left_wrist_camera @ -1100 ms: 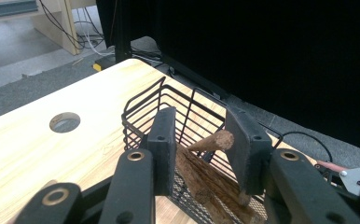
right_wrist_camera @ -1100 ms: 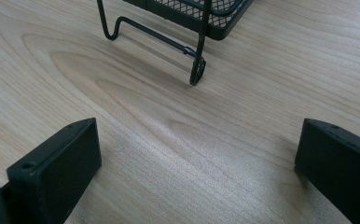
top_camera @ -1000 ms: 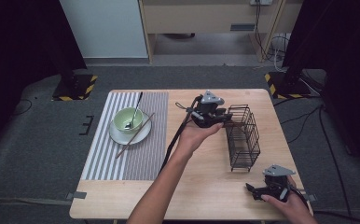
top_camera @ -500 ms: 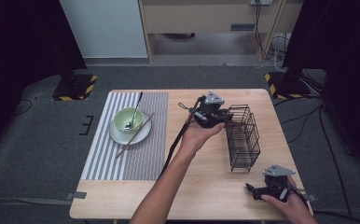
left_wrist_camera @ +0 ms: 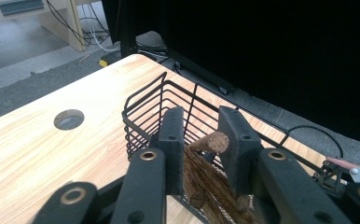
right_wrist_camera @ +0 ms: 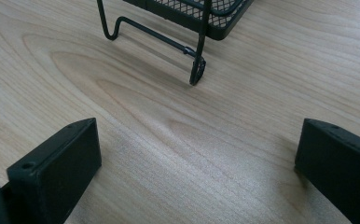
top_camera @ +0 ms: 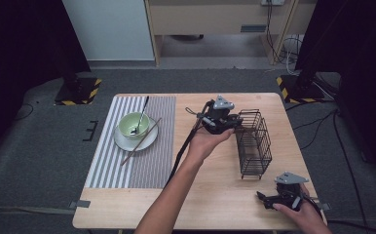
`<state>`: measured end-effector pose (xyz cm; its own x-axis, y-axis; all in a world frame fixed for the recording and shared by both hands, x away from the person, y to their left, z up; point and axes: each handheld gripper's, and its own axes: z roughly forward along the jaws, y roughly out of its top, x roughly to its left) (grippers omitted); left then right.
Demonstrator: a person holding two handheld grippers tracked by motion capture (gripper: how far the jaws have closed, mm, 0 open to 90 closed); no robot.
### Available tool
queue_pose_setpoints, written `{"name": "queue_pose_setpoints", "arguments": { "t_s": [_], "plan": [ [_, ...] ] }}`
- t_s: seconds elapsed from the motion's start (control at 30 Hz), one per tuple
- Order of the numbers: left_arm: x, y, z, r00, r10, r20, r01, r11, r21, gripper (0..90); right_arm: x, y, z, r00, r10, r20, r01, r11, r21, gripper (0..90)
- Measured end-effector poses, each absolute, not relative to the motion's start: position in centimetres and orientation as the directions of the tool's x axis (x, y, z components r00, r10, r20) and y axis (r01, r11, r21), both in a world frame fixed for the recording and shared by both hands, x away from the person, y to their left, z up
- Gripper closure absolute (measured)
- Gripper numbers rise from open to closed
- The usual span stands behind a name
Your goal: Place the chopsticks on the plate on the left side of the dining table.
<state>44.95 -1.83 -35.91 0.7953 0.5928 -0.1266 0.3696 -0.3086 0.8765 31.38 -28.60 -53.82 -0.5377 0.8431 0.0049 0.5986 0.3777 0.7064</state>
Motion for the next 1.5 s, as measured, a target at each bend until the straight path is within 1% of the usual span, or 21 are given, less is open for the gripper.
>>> {"name": "queue_pose_setpoints", "arguments": {
  "t_s": [0.37,0.7,1.03,1.27,1.43,1.5],
  "plan": [
    [44.8,-2.0,-35.9,0.791,0.600,-0.119,0.365,-0.308,0.878,82.4,31.4,-28.6,-53.8,-0.538,0.843,0.005,0.599,0.378,0.706,0.4],
    [44.7,-1.9,-35.8,0.794,0.597,-0.116,0.347,-0.288,0.892,83.4,31.4,-28.6,-53.8,-0.537,0.844,0.007,0.600,0.376,0.706,0.4],
    [44.5,-0.5,-35.5,0.789,0.600,-0.130,0.338,-0.247,0.908,83.5,31.4,-28.6,-53.8,-0.537,0.843,0.006,0.599,0.377,0.706,0.4],
    [44.5,0.8,-35.1,0.788,0.593,-0.169,0.332,-0.177,0.927,83.5,31.4,-28.6,-53.8,-0.537,0.843,0.006,0.599,0.377,0.706,0.4],
    [44.4,1.4,-34.8,0.783,0.599,-0.167,0.315,-0.151,0.937,83.5,31.4,-28.6,-53.8,-0.537,0.843,0.006,0.599,0.377,0.706,0.4],
    [44.4,1.7,-34.7,0.779,0.600,-0.179,0.313,-0.125,0.942,83.5,31.4,-28.6,-53.8,-0.538,0.843,0.006,0.599,0.377,0.706,0.4]
  ]
}}
